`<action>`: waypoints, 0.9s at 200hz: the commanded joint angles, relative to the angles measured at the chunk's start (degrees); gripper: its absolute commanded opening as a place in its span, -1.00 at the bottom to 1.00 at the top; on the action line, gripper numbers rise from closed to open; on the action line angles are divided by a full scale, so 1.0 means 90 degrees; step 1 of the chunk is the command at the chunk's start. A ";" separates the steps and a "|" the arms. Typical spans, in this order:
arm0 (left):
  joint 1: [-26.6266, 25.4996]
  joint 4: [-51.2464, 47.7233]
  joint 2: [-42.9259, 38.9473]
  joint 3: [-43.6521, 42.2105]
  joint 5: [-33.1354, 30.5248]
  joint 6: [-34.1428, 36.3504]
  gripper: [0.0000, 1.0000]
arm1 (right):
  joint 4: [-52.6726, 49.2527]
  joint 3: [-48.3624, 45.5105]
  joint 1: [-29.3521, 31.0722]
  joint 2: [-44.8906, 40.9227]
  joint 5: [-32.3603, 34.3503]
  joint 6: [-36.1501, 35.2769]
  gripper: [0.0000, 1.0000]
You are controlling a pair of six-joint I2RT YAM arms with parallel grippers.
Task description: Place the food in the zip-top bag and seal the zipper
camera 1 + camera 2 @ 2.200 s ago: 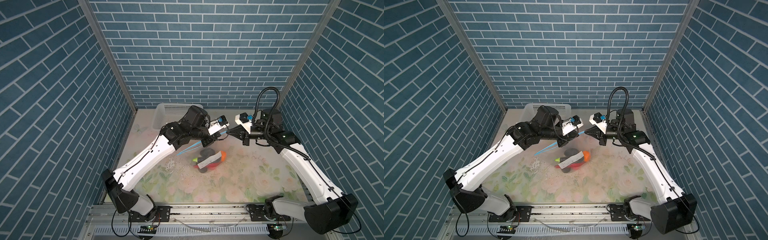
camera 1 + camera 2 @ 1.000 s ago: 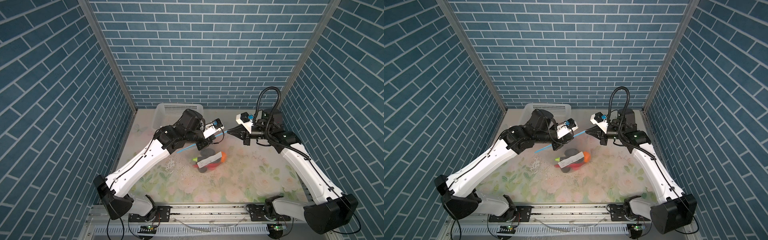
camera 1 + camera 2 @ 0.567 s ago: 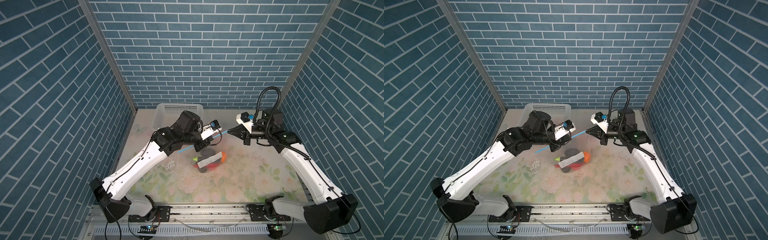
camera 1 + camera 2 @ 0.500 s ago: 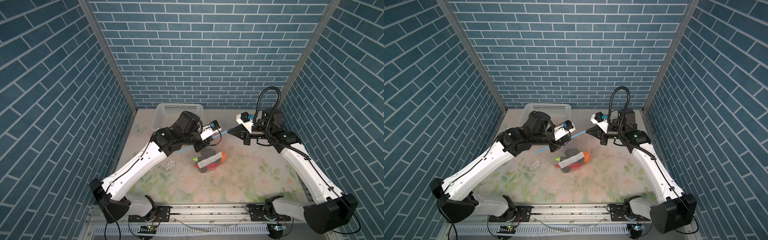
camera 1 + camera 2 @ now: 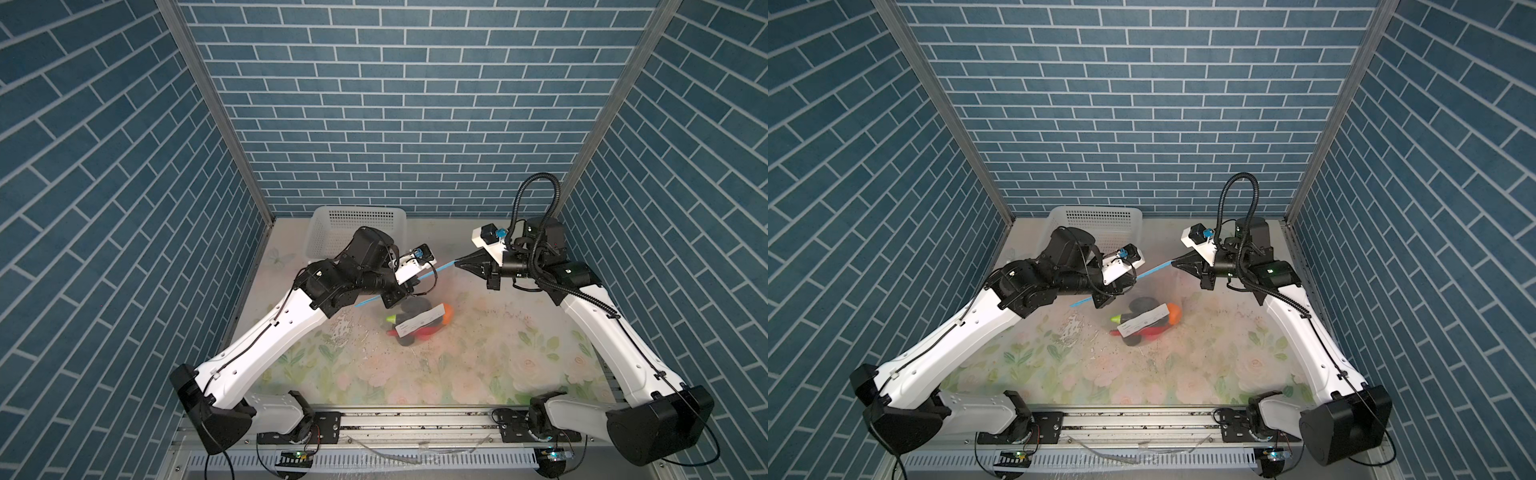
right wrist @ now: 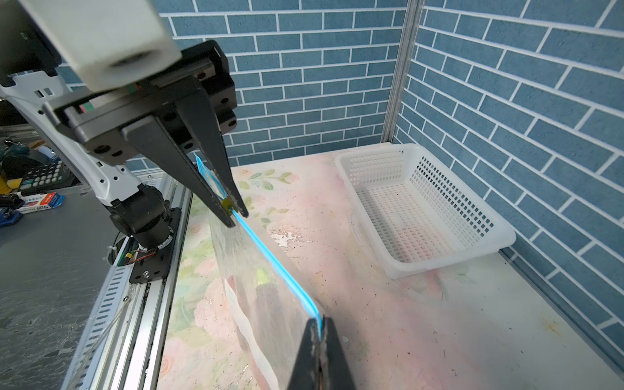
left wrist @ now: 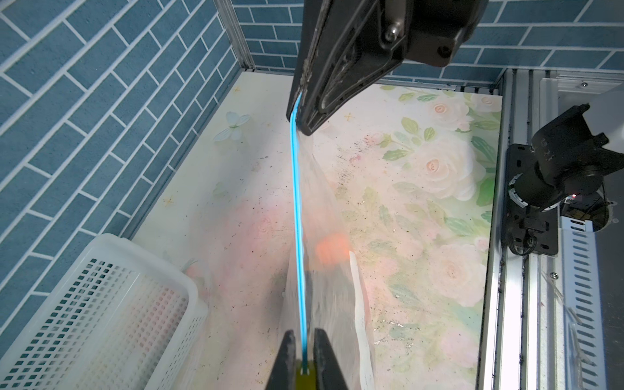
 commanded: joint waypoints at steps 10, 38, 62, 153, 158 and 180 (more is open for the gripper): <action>0.0146 -0.0915 -0.0303 -0.0250 -0.0278 -0.0109 -0.92 | 0.0265 0.0336 -0.0277 0.0044 0.0391 0.0105 -1.00; 0.0147 -0.0934 -0.0404 -0.0321 -0.0295 -0.0143 -0.92 | 0.0248 0.0349 -0.0281 0.0050 0.0399 0.0110 -1.00; 0.0155 -0.0959 -0.0496 -0.0415 -0.0351 -0.0157 -0.91 | 0.0221 0.0351 -0.0282 0.0012 0.0438 0.0100 -1.00; 0.0170 -0.1052 -0.0835 -0.0703 -0.0449 -0.0281 -0.92 | 0.0140 0.0365 -0.0310 -0.0017 0.0549 0.0119 -1.00; 0.0175 -0.1060 -0.0853 -0.0718 -0.0461 -0.0287 -0.91 | 0.0128 0.0375 -0.0308 -0.0018 0.0561 0.0123 -1.00; 0.0174 -0.1061 -0.0922 -0.0806 -0.0488 -0.0308 -0.91 | 0.0101 0.0382 -0.0313 -0.0018 0.0600 0.0119 -1.00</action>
